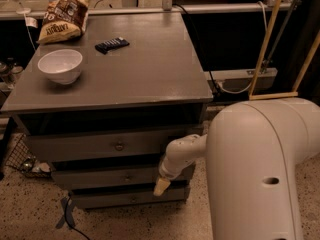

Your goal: Open middle drawer

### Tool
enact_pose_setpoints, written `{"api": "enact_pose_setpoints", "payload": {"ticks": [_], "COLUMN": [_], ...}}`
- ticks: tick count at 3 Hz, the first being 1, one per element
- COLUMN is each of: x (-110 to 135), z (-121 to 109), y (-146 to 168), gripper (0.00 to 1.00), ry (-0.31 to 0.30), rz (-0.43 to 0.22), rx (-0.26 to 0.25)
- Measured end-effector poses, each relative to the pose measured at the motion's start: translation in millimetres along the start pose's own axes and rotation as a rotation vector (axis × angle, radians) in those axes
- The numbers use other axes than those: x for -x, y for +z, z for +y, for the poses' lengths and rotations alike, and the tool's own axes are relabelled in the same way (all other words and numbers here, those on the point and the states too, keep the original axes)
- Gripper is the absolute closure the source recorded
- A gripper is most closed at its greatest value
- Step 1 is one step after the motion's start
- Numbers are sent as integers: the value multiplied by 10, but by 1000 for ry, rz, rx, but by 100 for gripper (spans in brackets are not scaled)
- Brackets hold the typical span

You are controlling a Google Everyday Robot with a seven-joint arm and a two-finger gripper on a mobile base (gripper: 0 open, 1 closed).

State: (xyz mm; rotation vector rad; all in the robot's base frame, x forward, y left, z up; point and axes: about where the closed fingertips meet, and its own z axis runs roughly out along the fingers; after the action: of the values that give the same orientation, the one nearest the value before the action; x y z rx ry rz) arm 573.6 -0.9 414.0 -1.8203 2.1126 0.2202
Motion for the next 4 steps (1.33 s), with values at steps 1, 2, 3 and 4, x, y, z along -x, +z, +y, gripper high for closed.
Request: {"api": "enact_pose_setpoints", "payload": {"ticks": [1, 2, 3, 4], "x": [-2, -4, 18, 100], "z": [-18, 12, 49, 252], "y": [50, 54, 32, -7], "gripper": [48, 79, 100, 100], "ry": [-6, -7, -8, -16], "rz": [-16, -26, -33, -69], "rx": [7, 15, 21, 51]}}
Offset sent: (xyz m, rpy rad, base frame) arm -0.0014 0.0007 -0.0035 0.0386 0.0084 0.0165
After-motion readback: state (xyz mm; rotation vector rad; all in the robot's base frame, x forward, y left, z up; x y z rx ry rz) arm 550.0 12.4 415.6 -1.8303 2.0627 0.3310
